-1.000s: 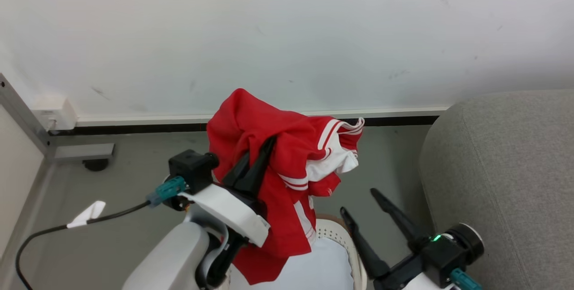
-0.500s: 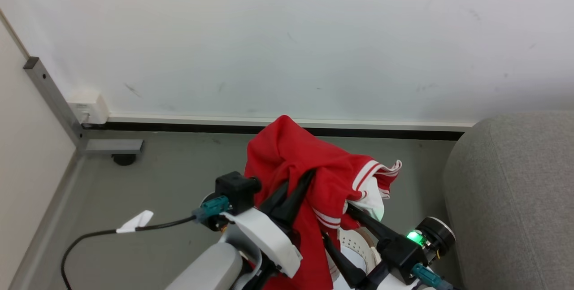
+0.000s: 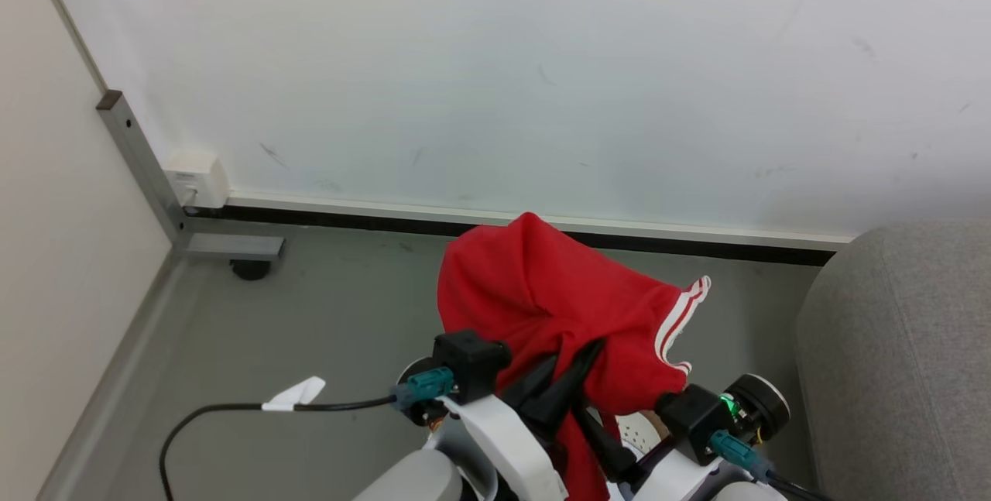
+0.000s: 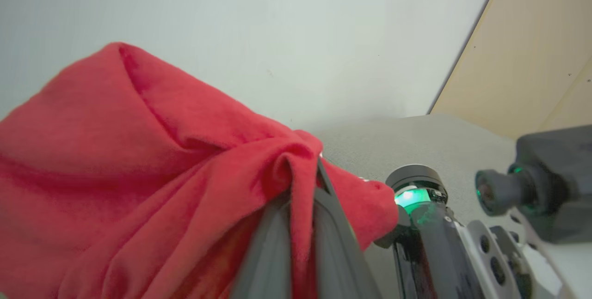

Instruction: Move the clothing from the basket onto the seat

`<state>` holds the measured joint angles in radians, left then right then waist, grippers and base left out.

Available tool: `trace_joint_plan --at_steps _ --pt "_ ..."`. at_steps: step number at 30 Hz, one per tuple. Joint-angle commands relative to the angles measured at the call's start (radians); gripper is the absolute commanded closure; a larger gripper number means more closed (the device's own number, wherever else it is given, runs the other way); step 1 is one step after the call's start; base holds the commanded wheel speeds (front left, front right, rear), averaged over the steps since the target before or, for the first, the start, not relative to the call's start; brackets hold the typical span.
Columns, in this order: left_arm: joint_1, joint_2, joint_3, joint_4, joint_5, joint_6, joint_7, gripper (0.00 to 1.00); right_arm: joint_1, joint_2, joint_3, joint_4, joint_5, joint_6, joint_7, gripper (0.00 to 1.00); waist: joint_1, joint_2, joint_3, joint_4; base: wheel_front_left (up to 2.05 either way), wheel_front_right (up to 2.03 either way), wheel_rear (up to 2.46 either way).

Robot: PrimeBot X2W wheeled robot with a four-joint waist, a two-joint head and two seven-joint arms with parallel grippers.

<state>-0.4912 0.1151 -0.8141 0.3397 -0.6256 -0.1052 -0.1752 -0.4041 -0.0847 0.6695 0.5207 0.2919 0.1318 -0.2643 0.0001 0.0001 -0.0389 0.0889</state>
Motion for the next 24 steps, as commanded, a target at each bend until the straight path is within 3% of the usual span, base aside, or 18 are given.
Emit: trace_joint_plan --at_steps 1,6,7,8,24 --pt "0.015 -0.004 -0.005 -0.005 -0.001 -0.007 0.005 1.0 0.001 0.006 -0.004 0.006 -0.002 -0.002 0.0 0.0 -0.0001 -0.0001 -0.001 0.004 0.0 0.0 0.0" --pt "0.009 -0.007 -0.016 -0.008 -0.01 -0.01 0.006 1.0 -0.003 0.016 -0.018 0.05 0.008 -0.002 0.0 0.0 -0.0001 -0.0001 0.0 0.012 0.0 0.0 0.0" --pt "0.007 -0.007 -0.016 -0.009 -0.012 -0.009 0.005 1.0 -0.006 0.019 -0.02 0.059 0.01 -0.002 0.0 0.55 -0.0001 -0.0001 0.0 0.013 0.0 0.0 0.0" --pt "0.006 -0.008 -0.016 -0.01 -0.012 -0.009 0.005 1.0 -0.008 0.021 -0.02 0.065 0.013 -0.002 0.0 0.97 -0.0001 -0.0001 0.0 0.014 0.0 0.0 0.0" --pt "-0.014 0.011 0.004 -0.014 -0.026 0.01 -0.012 1.0 -0.024 0.028 -0.037 0.059 0.046 -0.002 0.0 1.0 -0.0001 -0.0001 0.012 0.002 0.0 0.0 0.0"
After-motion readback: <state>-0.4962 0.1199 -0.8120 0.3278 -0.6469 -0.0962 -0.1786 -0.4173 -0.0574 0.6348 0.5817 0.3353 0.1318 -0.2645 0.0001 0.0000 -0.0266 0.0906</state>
